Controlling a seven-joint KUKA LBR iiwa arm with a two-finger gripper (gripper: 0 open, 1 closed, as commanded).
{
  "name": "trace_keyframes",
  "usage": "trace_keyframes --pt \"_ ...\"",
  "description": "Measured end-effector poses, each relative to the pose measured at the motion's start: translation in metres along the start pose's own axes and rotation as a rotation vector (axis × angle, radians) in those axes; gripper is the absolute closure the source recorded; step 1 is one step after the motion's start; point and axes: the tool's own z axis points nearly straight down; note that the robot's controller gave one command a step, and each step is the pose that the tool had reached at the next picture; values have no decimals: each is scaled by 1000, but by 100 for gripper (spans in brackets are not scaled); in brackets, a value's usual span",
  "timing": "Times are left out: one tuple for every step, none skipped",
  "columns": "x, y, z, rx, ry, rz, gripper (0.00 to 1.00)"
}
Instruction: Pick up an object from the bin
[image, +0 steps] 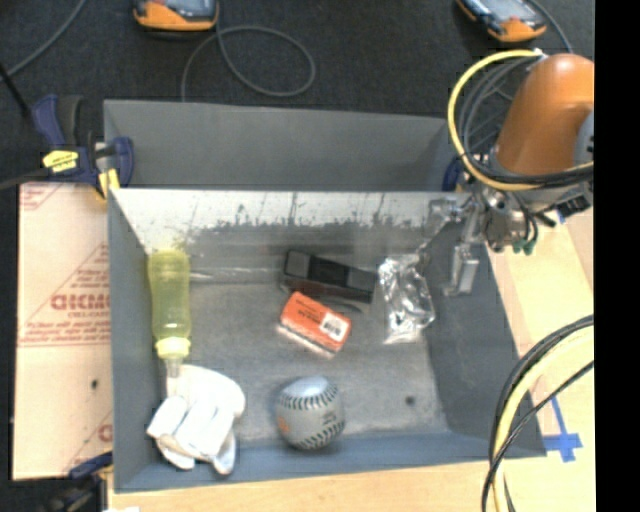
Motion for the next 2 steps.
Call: trace_keyframes --pt "-2 1 -6 2 -9 -3 0" --pt "-4 47 69 2 -10 -28 0"
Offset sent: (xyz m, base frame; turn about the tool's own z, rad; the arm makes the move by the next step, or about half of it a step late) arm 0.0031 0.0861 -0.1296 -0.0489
